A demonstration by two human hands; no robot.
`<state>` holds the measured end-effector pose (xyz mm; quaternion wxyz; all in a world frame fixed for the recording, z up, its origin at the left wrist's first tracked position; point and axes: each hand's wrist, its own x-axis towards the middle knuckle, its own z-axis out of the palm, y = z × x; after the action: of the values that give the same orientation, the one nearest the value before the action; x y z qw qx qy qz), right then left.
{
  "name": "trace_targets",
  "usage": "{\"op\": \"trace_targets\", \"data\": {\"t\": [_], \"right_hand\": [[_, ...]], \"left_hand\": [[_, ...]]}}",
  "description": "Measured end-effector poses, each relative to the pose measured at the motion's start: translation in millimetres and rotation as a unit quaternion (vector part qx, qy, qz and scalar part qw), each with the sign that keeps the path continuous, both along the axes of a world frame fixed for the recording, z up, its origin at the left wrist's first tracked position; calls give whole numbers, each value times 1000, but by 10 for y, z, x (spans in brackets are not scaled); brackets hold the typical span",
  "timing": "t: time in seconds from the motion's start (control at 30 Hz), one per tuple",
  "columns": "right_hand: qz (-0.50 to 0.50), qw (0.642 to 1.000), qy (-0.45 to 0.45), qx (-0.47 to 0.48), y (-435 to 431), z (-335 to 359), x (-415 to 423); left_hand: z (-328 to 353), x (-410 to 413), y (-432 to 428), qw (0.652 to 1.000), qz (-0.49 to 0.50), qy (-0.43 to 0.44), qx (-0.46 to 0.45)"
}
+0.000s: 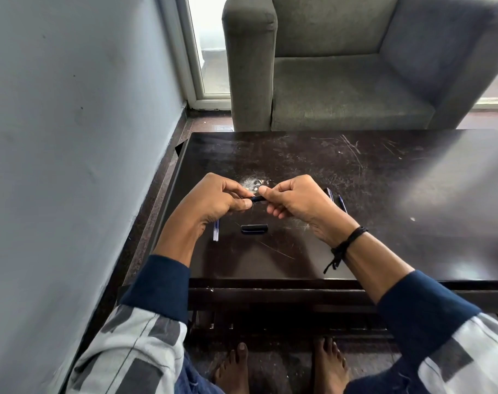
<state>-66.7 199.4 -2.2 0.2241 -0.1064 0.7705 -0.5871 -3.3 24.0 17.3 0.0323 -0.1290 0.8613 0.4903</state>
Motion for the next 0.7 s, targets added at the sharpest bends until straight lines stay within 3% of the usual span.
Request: {"op": "trace_targets", "data": {"t": [0.33,0.53,0.7], "right_hand": [[0,1000,10,16,-8,-1,0],[6,1000,17,-23,5,4,-2],[5,1000,19,11,-4,-12,-6]], "left_hand": [[-2,9,0,1000,-1,-1,-10],[17,25,4,1000,5,-3,-6],[20,21,4,1000,4,1,-5]]}}
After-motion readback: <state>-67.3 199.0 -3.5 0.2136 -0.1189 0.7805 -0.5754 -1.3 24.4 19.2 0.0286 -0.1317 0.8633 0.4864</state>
